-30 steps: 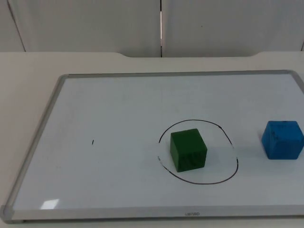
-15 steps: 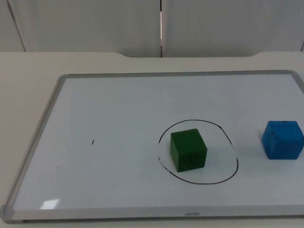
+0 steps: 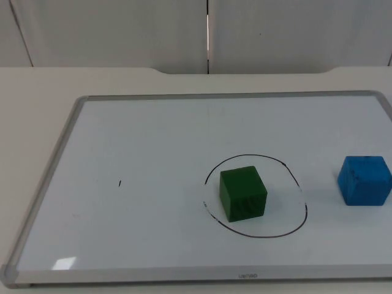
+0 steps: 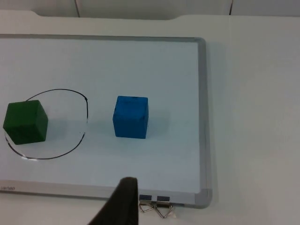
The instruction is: Push the two cubes into the marked area.
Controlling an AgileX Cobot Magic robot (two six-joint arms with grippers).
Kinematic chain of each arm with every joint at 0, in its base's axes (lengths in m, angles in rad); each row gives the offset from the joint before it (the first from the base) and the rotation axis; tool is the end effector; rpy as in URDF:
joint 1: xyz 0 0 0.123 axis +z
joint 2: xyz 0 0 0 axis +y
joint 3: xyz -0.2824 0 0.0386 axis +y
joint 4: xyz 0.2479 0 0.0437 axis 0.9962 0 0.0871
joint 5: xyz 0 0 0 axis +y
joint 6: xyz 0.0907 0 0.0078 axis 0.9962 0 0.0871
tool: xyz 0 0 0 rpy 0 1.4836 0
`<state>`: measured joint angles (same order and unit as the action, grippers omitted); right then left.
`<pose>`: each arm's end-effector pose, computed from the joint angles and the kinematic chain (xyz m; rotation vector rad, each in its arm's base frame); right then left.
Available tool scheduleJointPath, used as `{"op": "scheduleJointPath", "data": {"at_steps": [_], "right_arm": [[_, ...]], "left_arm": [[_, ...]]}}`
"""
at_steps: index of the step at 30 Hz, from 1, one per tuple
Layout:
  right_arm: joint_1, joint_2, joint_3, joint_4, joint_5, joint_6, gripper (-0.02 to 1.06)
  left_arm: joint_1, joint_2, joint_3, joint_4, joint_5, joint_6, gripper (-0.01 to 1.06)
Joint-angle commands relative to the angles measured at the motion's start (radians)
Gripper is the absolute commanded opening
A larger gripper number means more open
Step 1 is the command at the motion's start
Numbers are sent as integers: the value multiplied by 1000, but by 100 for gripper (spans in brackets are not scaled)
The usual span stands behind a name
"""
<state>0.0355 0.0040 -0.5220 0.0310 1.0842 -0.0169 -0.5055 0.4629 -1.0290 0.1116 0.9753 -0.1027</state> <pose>-0.0079 0.0022 0.2814 -0.0559 2.0490 0.0487 0.0359 -0.0103 0.4249 0.3761 1.8609 -0.2850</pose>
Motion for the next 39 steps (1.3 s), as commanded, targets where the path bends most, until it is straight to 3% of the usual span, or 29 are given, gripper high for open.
{"op": "scheduleJointPath", "data": {"at_steps": [1, 22, 29, 39], "right_arm": [[-4, -4, 6, -2, -5, 0, 105], [-4, -4, 6, -2, -5, 0, 105], [-4, -4, 6, -2, -5, 0, 105], [-4, -4, 6, -2, -5, 0, 105]], "left_arm": [[-4, -16, 9, 5, 30, -17, 0], [-4, -276, 419, -47, 33, -31, 0], [-4, -393, 508, -45, 46, -4, 0], [-4, -463, 520, -70, 120, 103, 0]]}}
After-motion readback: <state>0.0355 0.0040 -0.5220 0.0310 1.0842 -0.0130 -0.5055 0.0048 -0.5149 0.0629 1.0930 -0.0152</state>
